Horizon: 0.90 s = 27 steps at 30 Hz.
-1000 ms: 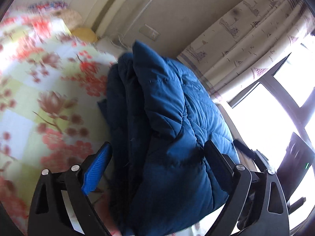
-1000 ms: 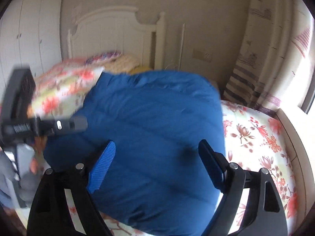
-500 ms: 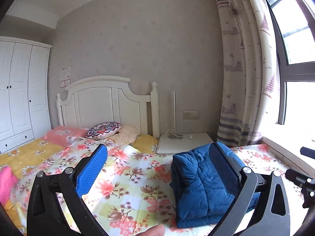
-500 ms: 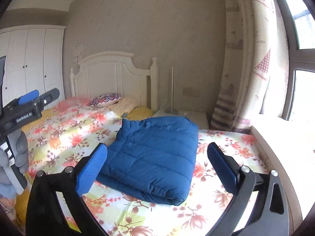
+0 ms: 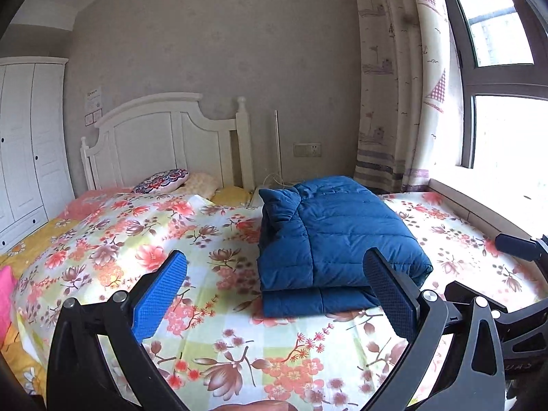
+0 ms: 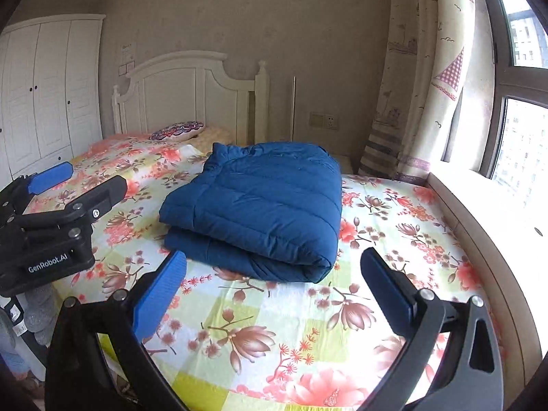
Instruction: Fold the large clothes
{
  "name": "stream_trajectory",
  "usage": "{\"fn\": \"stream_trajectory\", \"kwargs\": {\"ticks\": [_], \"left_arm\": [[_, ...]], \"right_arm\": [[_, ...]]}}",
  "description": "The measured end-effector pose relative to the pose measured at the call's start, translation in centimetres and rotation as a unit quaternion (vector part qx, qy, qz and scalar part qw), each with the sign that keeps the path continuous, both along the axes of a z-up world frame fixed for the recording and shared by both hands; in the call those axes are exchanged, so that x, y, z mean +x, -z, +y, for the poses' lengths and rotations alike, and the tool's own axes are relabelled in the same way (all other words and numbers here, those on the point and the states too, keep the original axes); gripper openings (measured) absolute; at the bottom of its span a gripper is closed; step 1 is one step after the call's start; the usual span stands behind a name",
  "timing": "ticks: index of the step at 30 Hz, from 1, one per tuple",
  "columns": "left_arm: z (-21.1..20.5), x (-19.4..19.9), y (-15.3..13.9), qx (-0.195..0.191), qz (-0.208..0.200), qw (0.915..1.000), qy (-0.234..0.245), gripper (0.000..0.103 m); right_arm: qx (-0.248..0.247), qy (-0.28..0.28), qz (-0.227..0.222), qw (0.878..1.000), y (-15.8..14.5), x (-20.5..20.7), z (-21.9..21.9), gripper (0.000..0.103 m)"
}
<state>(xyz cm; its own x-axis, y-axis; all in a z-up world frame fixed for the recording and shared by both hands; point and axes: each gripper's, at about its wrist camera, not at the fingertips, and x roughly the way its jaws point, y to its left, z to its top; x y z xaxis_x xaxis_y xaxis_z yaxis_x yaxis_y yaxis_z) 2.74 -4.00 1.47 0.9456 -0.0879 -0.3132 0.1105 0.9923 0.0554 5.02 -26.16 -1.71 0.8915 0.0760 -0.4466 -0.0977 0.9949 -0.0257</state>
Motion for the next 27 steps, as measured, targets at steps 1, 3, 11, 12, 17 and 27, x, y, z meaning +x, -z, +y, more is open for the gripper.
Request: {"fn": "stream_trajectory", "kwargs": {"ticks": [1,3,11,12,17,27], "left_arm": [[0.07,-0.12,-0.07,0.0,-0.002,1.0,-0.002,0.099],[0.11,-0.29,-0.11,0.001,-0.003,1.0,-0.002,0.099],[0.22,-0.18,0.16,0.0,0.006,1.0,0.0,0.099],[0.28,-0.11,0.19,-0.001,0.006,1.0,-0.001,0.099],[0.58,-0.05,0.19,-0.003,0.008,1.0,-0.003,0.099],[0.51,-0.08,0.44,0.0,0.012,0.9999,-0.003,0.099]], "right_arm": [[0.0,0.001,-0.004,1.0,-0.11,-0.12,-0.05,0.101],[0.0,0.005,-0.008,1.0,-0.41,-0.16,-0.27,0.101],[-0.003,0.006,-0.008,1.0,-0.6,-0.34,-0.29,0.101],[-0.004,0.005,-0.008,1.0,-0.59,-0.34,-0.24,0.101],[-0.005,0.005,-0.006,1.0,-0.52,-0.32,-0.16,0.101],[-0.005,0.005,-0.006,1.0,-0.52,-0.33,-0.12,0.101]]}}
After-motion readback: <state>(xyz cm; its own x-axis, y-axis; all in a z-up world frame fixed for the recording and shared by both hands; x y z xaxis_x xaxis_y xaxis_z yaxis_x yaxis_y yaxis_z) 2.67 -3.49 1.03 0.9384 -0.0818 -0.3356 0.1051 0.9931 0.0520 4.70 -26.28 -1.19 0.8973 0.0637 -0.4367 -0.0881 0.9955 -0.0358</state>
